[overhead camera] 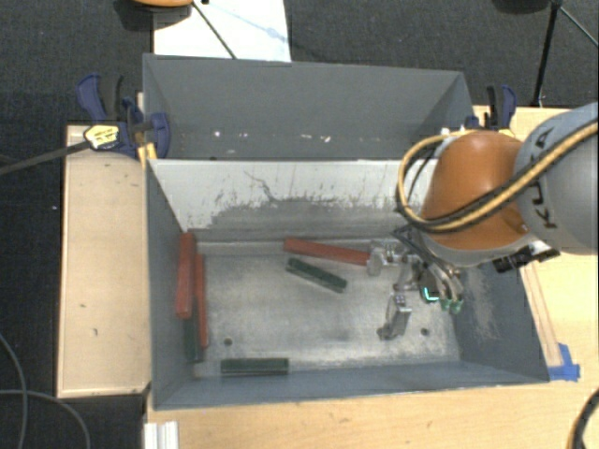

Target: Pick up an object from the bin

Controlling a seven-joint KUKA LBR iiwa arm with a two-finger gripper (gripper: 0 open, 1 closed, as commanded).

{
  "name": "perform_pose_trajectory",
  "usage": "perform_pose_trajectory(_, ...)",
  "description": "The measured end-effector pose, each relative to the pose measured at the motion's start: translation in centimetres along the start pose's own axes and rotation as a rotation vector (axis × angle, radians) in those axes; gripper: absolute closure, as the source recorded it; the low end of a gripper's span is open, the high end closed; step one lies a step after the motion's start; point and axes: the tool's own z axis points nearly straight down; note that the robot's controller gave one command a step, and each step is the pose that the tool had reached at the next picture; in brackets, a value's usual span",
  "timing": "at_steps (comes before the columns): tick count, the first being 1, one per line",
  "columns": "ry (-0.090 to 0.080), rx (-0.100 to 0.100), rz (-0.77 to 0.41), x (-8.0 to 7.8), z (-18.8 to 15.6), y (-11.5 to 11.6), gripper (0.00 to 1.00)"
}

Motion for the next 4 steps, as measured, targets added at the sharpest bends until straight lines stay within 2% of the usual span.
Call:
perform_pose_trajectory(1, -0.008, 0.000, 0.000, -0.2, -0.4, 0.0, 0.00)
perform_pose_trajectory(2, -0.013, -0.001, 0.108, -3.4, 5.6, 4.4, 0.00)
perform_pose_trajectory(3, -0.002, 0.000, 0.071, -4.6, 5.6, 6.1, 0.00)
perform_pose_trajectory(4, -0.010, -0.001, 0.226, -4.8, 3.8, 7.6, 0.00)
